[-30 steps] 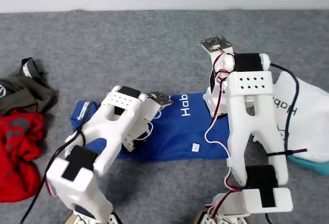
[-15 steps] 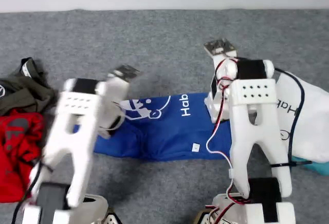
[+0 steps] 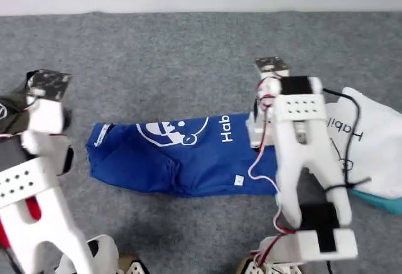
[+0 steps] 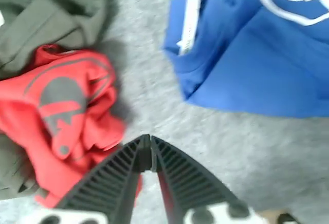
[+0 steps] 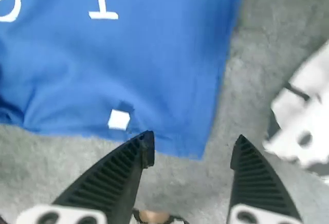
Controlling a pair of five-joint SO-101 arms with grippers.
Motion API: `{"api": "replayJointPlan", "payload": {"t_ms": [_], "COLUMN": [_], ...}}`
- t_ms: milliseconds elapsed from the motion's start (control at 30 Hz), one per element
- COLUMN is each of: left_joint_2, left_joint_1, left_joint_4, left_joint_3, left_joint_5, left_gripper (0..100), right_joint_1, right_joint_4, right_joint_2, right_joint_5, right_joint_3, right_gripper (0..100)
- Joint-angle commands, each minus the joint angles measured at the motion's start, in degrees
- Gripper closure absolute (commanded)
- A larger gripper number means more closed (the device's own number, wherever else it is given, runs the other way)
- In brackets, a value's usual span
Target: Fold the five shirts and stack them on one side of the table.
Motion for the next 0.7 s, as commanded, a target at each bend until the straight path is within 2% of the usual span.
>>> {"api": "replayJointPlan", "payload": {"t_ms": [0,200,667], "left_joint_2": [-1.6,-1.5,-1.4], "left_joint_1": [-3.6,-7.6,-7.6], "left_joint_4": [0.3,0.2,-1.8], "left_joint_3": [-0.8,-0.8,-0.4], "left_joint_5": [-4.8,-8.1,-8.0], "left_gripper": [99,99,99], "right_joint_1": [-1.4,-1.5,0.5], "right_joint_4": [-4.4,-11.0,-16.6], "right_joint_2": [4.4,13.0,18.9], "right_joint_5": [-3.0,-3.7,-3.7], "right_joint_3": [-0.4,-0.4,-0.4], "right_gripper": [74.5,74.5,74.5]}}
